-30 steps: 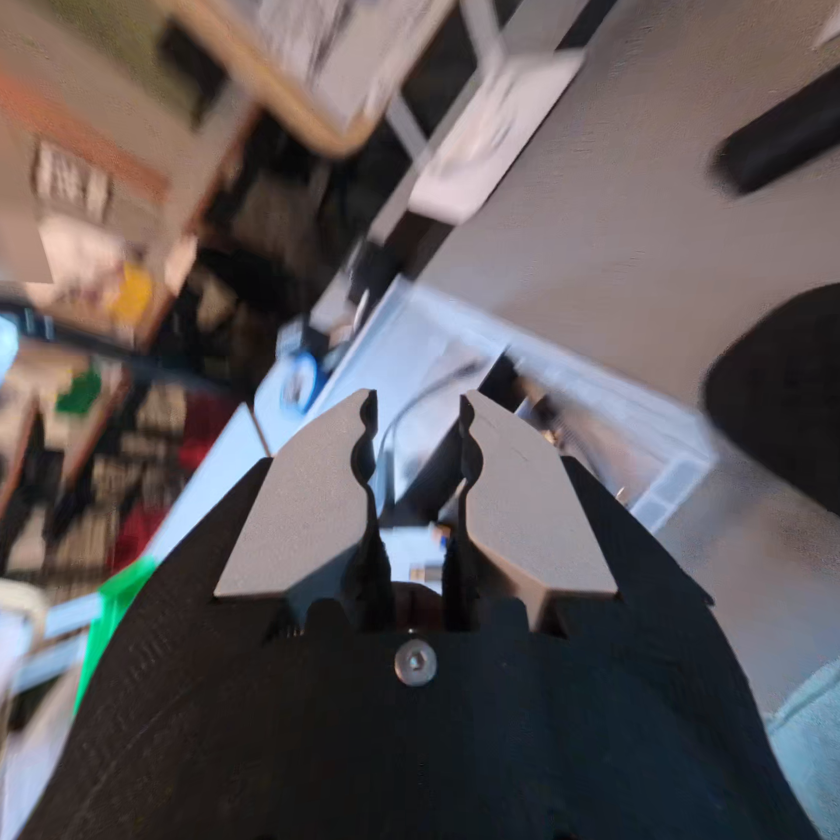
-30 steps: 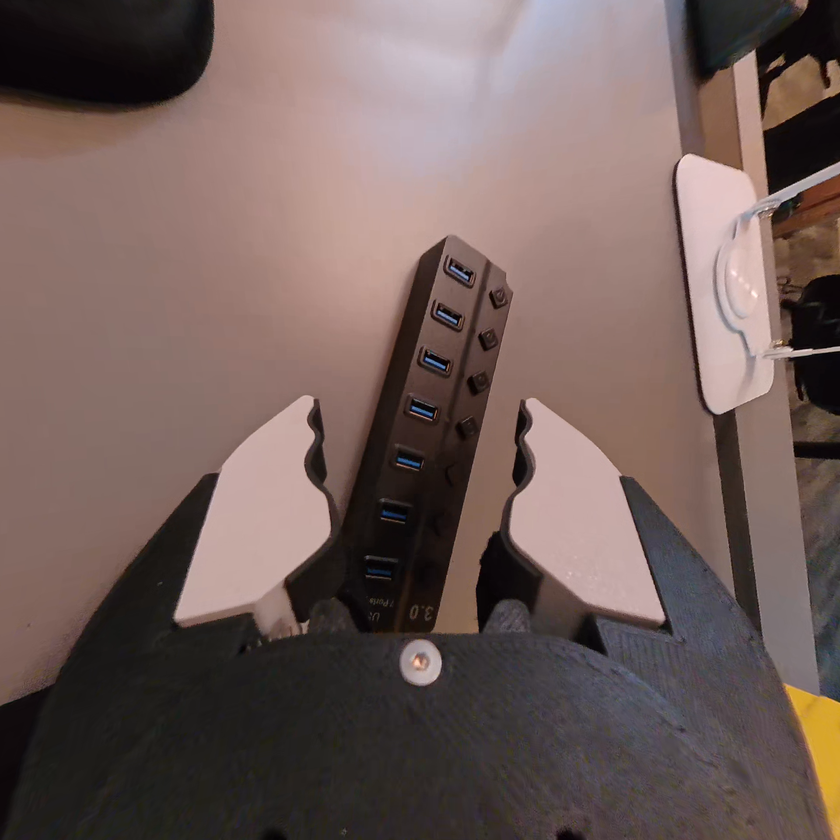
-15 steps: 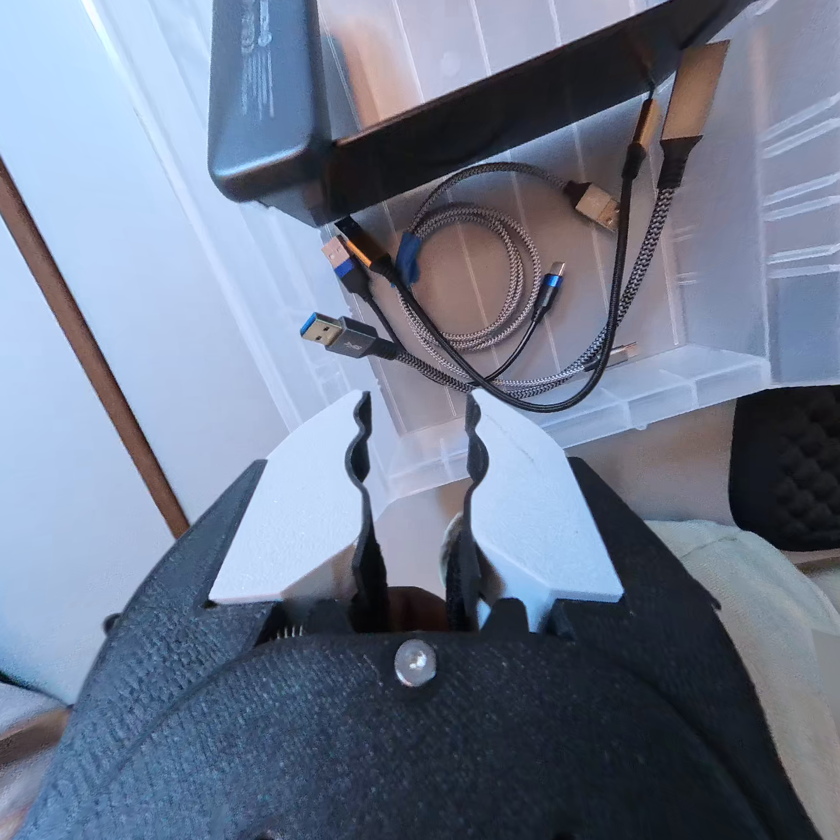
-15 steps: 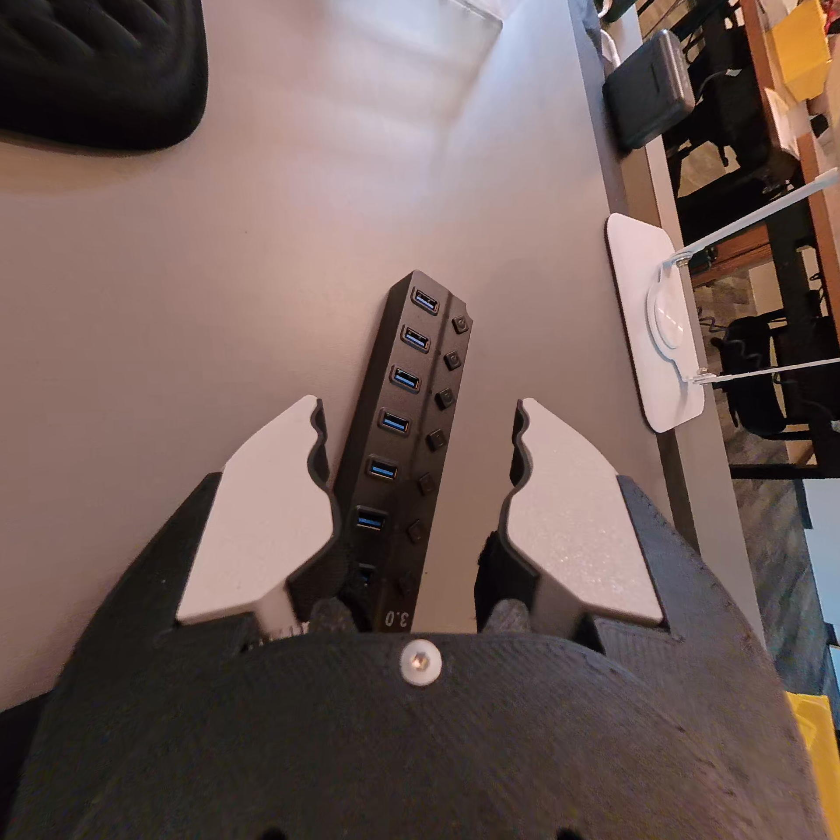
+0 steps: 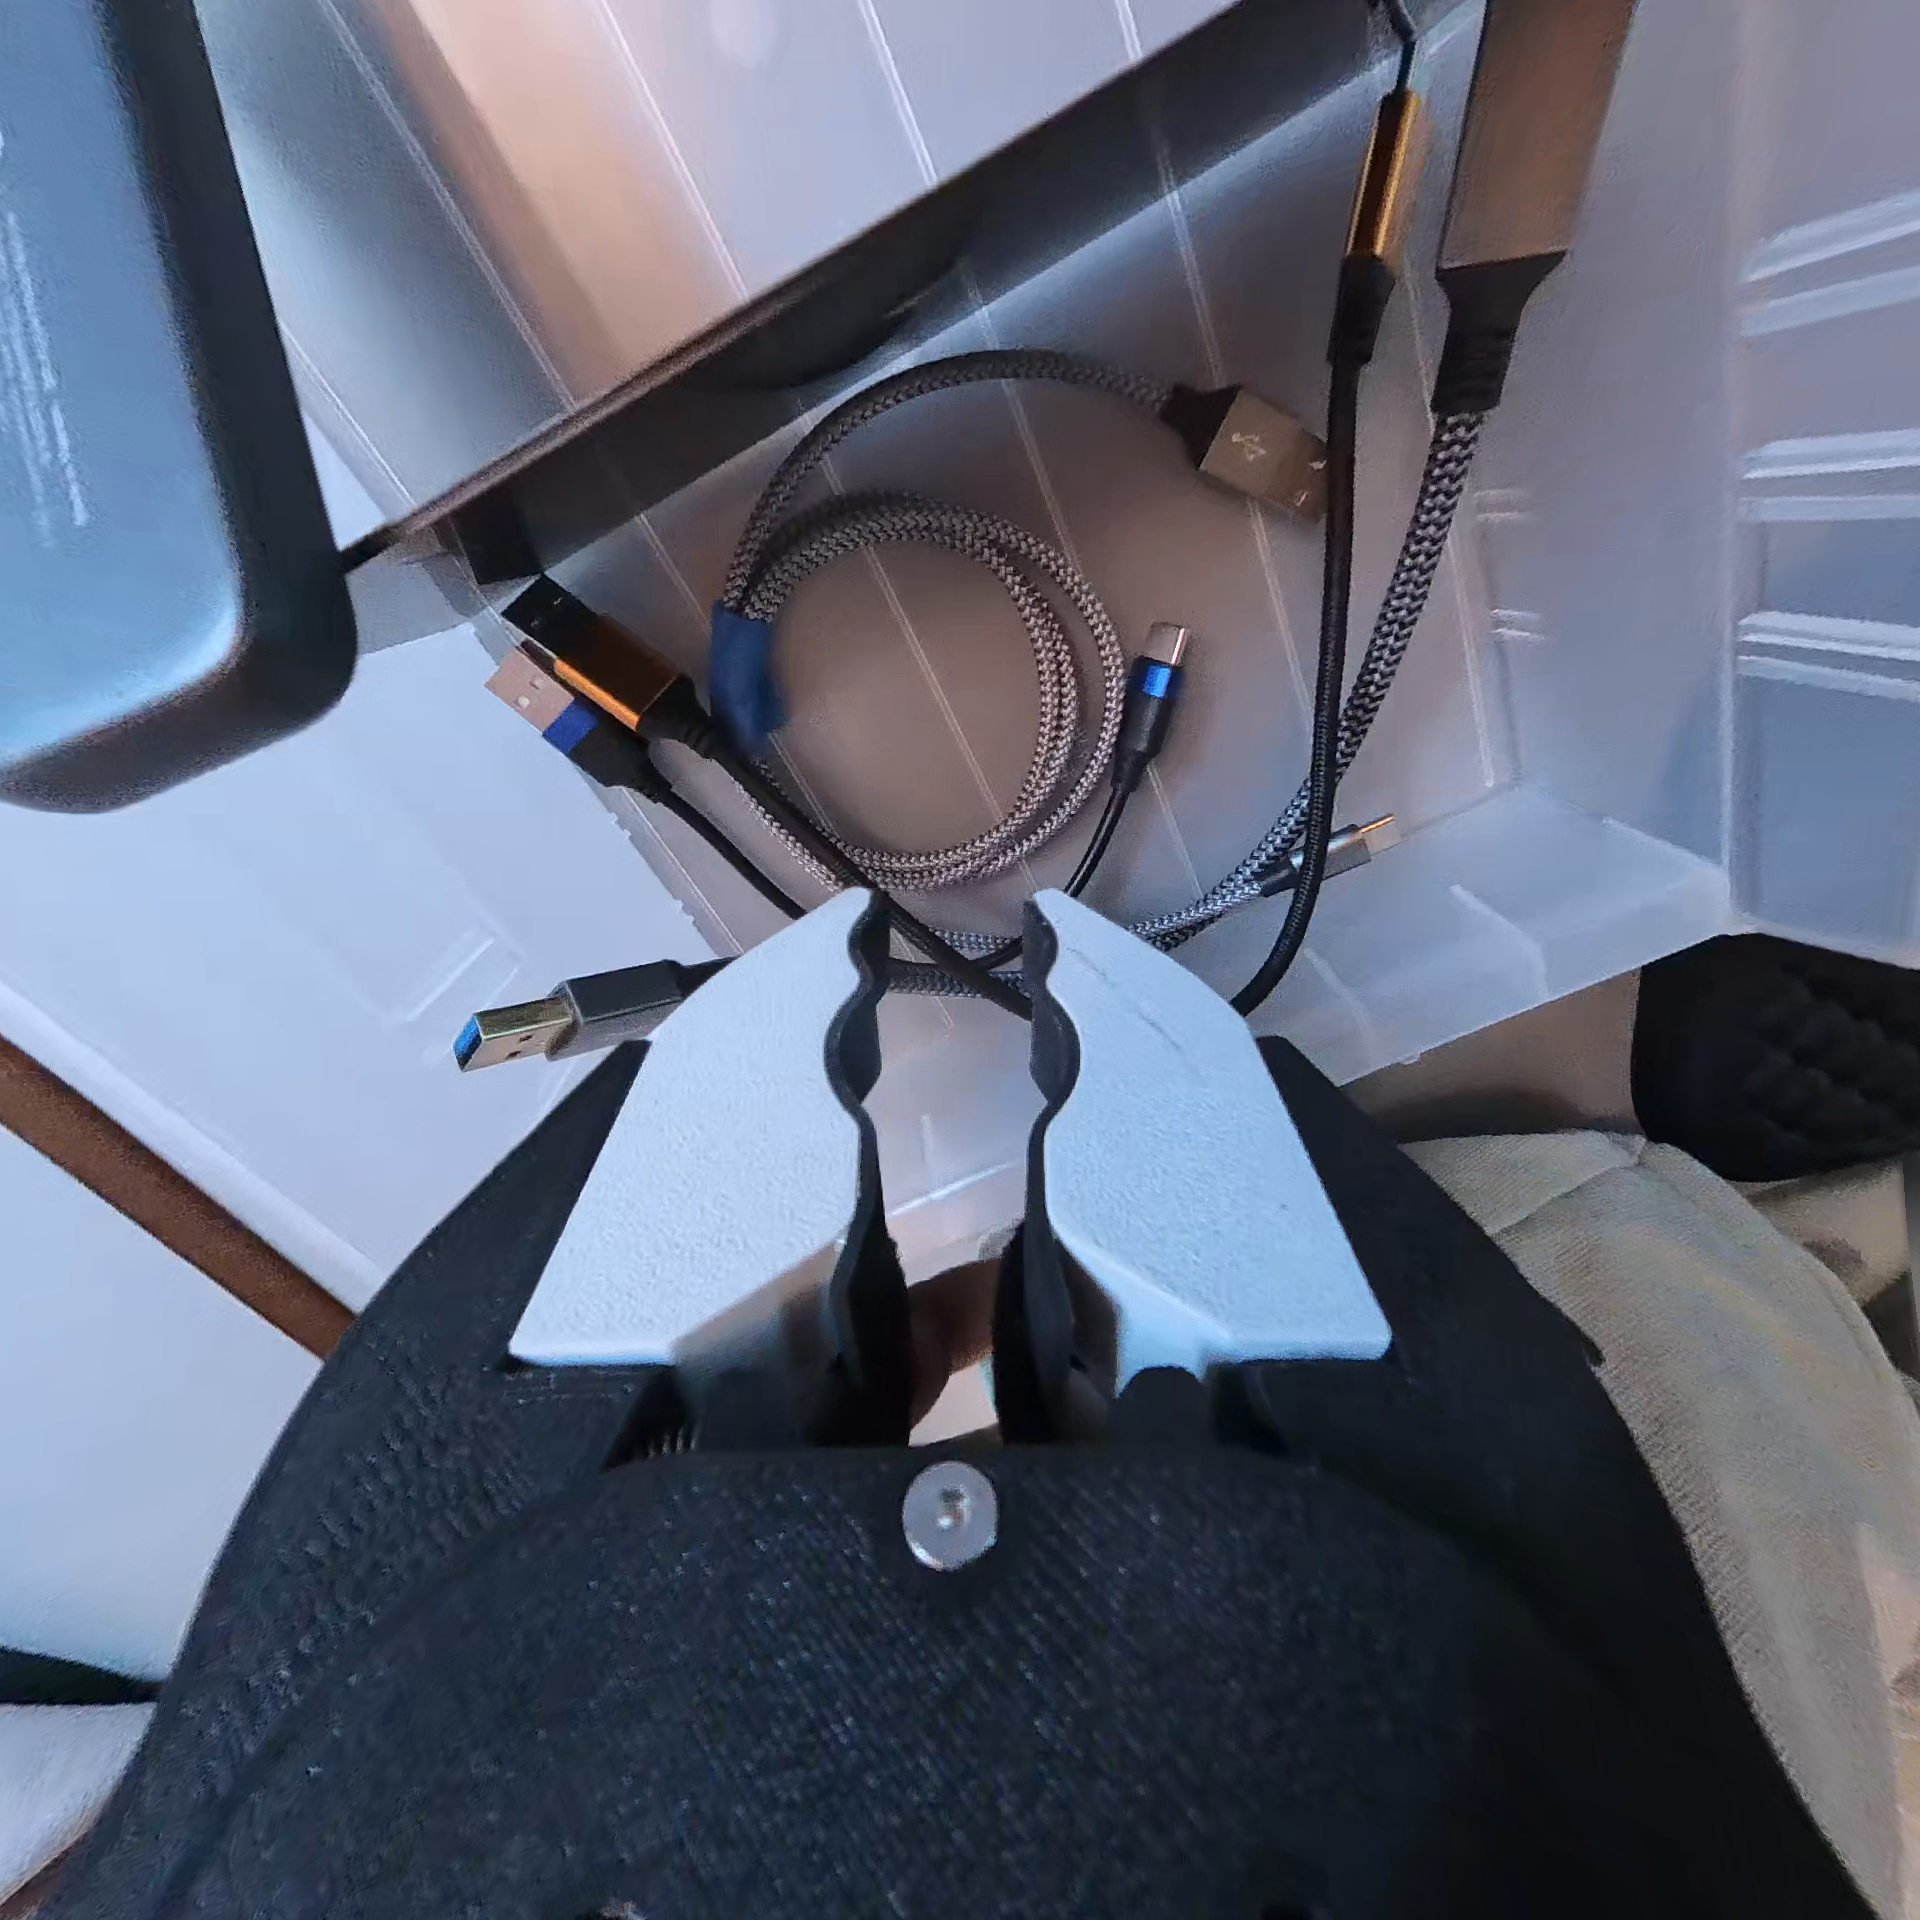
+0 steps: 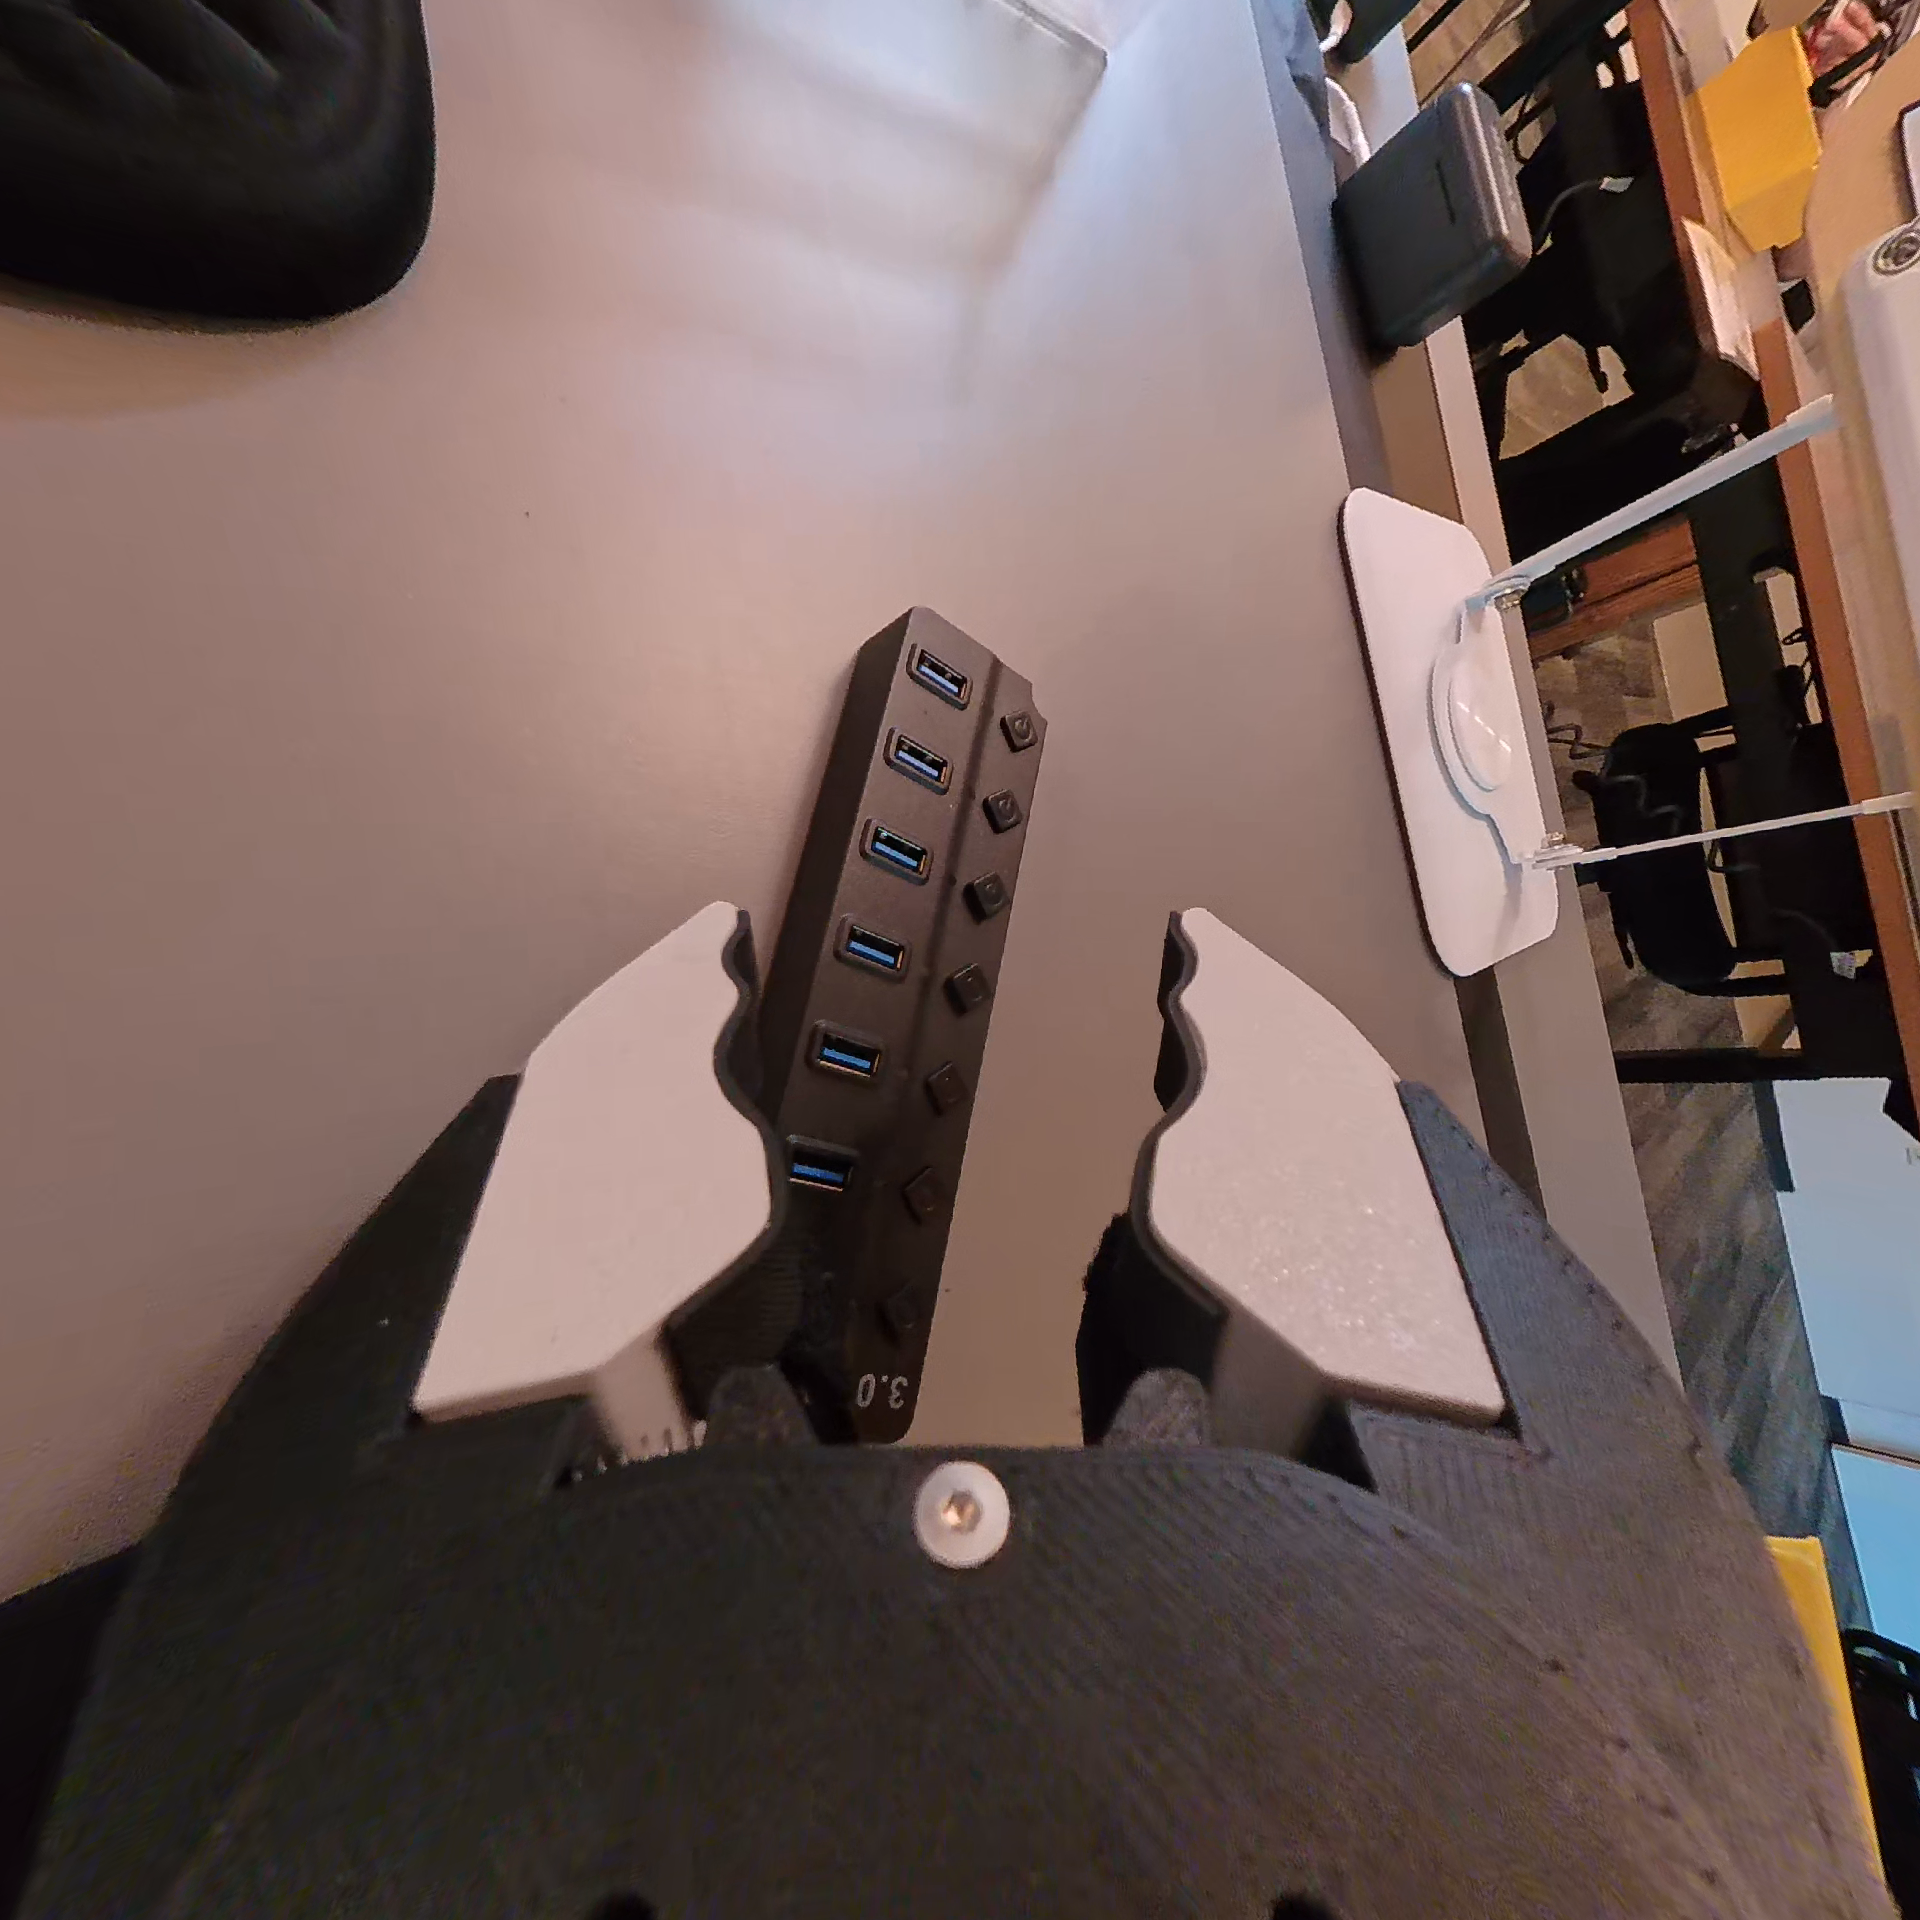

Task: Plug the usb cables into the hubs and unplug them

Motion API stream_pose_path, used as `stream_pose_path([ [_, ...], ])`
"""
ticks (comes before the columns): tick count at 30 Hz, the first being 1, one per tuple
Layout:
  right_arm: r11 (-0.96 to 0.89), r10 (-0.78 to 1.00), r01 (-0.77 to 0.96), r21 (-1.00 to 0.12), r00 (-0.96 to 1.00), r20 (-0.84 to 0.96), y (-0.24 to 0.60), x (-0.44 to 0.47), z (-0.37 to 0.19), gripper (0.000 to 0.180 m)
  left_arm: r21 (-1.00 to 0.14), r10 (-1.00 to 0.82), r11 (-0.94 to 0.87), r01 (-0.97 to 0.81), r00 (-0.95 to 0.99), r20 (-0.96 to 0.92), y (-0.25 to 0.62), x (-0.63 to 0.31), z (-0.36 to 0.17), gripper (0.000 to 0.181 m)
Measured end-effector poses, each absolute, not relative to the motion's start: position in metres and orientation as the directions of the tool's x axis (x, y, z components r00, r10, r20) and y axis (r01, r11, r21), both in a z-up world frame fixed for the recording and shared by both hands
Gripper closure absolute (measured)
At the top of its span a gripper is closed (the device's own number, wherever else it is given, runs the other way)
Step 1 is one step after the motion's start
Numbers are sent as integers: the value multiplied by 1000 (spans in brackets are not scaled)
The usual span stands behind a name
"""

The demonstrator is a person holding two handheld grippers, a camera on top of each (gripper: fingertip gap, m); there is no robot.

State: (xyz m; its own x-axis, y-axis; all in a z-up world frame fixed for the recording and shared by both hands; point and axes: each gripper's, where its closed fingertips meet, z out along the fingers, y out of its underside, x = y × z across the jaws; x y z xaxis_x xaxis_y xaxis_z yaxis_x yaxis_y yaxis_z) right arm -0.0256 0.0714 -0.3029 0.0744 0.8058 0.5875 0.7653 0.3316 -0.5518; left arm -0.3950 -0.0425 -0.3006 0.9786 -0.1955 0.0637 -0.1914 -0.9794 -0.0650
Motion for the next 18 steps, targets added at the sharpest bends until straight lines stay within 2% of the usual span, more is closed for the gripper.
stream_pose_path([
  [8,351,792,764,-541,66,607,72,-27,-301,106,39,-166,-985,-168,985,38,-52,-404,-312,155],
  [18,365,783,761,-537,60,619,72,-27,-300,106,74,-151,-984,-160,982,111,-54,-401,-323,168],
])
